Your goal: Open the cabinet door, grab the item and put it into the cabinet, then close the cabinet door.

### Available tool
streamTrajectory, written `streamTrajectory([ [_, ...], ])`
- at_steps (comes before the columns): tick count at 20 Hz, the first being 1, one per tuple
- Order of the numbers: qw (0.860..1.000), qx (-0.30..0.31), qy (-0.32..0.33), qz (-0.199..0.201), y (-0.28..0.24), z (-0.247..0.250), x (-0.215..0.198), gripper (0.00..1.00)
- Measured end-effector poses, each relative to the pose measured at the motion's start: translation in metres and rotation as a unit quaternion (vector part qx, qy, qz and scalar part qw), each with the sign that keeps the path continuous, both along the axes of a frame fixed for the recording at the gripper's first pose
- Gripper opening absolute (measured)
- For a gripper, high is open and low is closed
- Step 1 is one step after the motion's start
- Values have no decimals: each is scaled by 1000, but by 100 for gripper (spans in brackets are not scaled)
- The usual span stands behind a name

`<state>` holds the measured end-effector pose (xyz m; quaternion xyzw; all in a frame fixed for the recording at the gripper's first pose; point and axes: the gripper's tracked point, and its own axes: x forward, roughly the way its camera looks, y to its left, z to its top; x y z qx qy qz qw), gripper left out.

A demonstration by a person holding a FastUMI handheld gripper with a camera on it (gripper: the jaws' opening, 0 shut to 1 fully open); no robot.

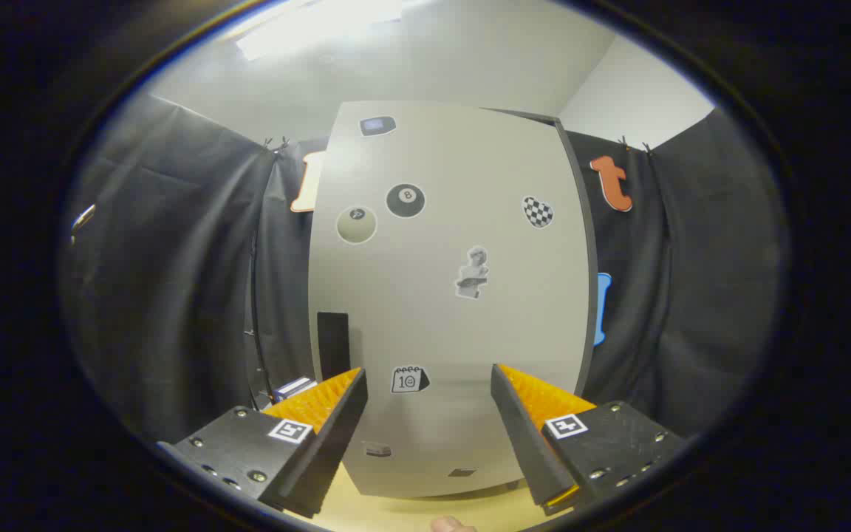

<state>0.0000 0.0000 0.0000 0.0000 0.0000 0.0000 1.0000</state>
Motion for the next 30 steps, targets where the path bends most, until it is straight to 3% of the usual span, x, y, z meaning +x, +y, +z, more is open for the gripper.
streamTrajectory([
  [15, 1000, 19, 4, 14, 29, -2, 13, 99],
  [30, 1000, 22, 11, 16, 77, -10, 69, 98],
])
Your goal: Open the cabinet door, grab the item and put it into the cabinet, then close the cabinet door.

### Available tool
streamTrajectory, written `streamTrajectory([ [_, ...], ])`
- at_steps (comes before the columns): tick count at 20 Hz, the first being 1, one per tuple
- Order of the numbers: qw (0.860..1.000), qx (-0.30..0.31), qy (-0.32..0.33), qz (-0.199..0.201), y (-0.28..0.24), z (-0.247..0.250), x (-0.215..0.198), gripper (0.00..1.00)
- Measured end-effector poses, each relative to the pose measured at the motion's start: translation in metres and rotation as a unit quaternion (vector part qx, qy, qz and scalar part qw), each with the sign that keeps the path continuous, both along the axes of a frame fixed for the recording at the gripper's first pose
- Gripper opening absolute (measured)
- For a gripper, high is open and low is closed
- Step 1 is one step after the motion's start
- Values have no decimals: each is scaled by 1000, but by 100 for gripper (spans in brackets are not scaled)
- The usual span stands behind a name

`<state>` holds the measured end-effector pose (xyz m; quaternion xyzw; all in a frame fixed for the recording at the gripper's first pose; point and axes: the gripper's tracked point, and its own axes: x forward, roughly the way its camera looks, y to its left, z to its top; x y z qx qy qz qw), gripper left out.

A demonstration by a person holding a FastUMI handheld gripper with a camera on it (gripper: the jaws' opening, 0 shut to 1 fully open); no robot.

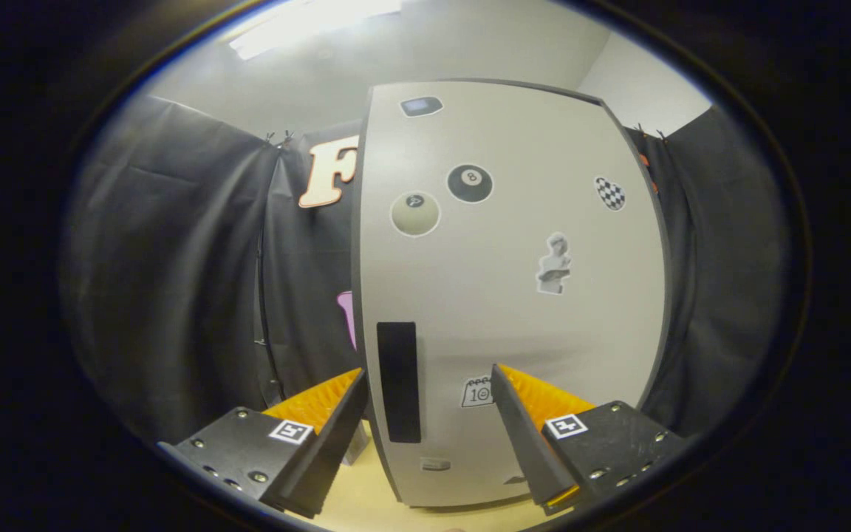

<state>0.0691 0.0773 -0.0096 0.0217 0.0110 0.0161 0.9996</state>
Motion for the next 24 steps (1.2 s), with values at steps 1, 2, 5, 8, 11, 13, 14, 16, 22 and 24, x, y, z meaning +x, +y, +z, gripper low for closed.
streamTrajectory([
  [1, 1000, -1, 2, -5, 1, -1, 4, 96],
  [2, 1000, -2, 4, -9, 2, -2, 8, 93],
  [5, 1000, -5, 19, -14, 8, -12, 19, 85],
  [8, 1000, -11, 22, -17, 15, -16, 28, 83],
  [11, 999, -19, 25, -26, 16, -22, 34, 60],
  [13, 999, -24, 30, -33, 15, -26, 41, 60],
  [14, 999, -24, 34, -33, 16, -29, 44, 60],
  [16, 999, -22, 37, -25, 20, -31, 48, 60],
  [22, 998, -44, 20, -42, 23, -32, 52, 43],
  [24, 998, -47, 18, -42, 23, -33, 52, 36],
])
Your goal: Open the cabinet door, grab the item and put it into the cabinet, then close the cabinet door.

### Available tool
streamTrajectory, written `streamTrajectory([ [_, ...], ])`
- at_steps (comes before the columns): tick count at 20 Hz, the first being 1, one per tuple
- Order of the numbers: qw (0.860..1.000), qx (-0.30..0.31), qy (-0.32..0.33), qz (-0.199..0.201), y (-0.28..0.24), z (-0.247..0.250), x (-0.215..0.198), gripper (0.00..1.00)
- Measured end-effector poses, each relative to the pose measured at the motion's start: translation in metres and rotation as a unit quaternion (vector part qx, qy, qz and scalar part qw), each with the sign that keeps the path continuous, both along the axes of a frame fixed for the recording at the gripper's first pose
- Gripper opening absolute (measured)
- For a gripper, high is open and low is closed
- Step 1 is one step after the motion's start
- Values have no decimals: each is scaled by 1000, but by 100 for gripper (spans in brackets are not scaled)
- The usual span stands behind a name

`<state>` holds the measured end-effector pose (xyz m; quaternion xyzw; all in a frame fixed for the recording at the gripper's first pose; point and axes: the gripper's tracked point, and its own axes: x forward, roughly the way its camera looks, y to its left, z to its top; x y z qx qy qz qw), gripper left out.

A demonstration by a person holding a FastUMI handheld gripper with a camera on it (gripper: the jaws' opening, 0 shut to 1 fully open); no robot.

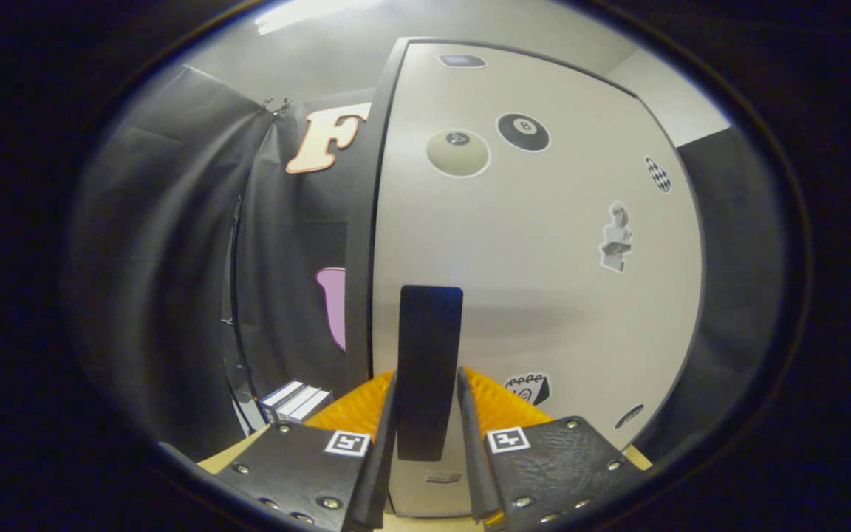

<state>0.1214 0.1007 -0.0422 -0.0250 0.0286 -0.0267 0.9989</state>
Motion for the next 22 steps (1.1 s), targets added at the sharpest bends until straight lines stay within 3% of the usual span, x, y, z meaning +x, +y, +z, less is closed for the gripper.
streamTrajectory([
  [1, 1000, 11, 1, 0, 0, -6, 12, 32],
  [6, 1000, 19, 8, -10, 1, -4, 0, 21],
  [7, 1000, 25, 8, -10, 2, -2, 0, 12],
  [14, 1000, 15, 9, -18, -1, -3, -9, 12],
  [22, 999, 3, -1, -42, -7, 6, -47, 12],
])
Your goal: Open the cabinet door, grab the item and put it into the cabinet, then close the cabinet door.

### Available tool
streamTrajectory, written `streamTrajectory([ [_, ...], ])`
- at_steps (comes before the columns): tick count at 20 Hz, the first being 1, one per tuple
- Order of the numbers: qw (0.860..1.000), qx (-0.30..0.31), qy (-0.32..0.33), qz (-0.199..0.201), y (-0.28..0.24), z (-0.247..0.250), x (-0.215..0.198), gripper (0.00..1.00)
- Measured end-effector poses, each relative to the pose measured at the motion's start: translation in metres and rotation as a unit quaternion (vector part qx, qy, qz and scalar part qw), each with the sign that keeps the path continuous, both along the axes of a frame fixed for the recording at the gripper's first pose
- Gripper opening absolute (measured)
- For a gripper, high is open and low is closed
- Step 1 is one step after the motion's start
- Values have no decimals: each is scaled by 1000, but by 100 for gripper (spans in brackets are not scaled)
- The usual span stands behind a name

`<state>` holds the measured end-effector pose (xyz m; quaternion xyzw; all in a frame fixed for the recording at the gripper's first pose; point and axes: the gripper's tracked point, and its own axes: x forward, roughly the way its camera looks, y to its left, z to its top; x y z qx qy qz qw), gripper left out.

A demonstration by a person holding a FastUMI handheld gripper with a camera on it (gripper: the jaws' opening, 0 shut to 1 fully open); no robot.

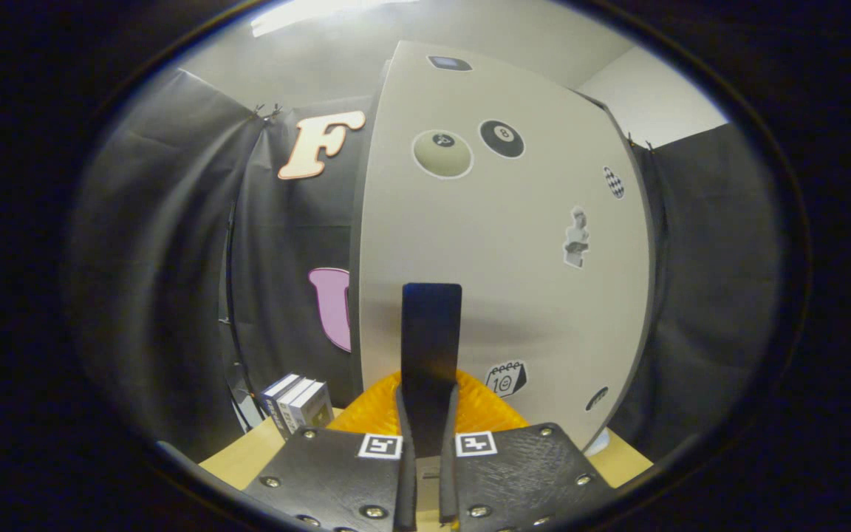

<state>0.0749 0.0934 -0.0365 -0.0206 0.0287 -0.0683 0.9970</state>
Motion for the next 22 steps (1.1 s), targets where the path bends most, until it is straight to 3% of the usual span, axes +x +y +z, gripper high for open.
streamTrajectory([
  [22, 998, 12, 7, -60, -76, 14, -129, 11],
])
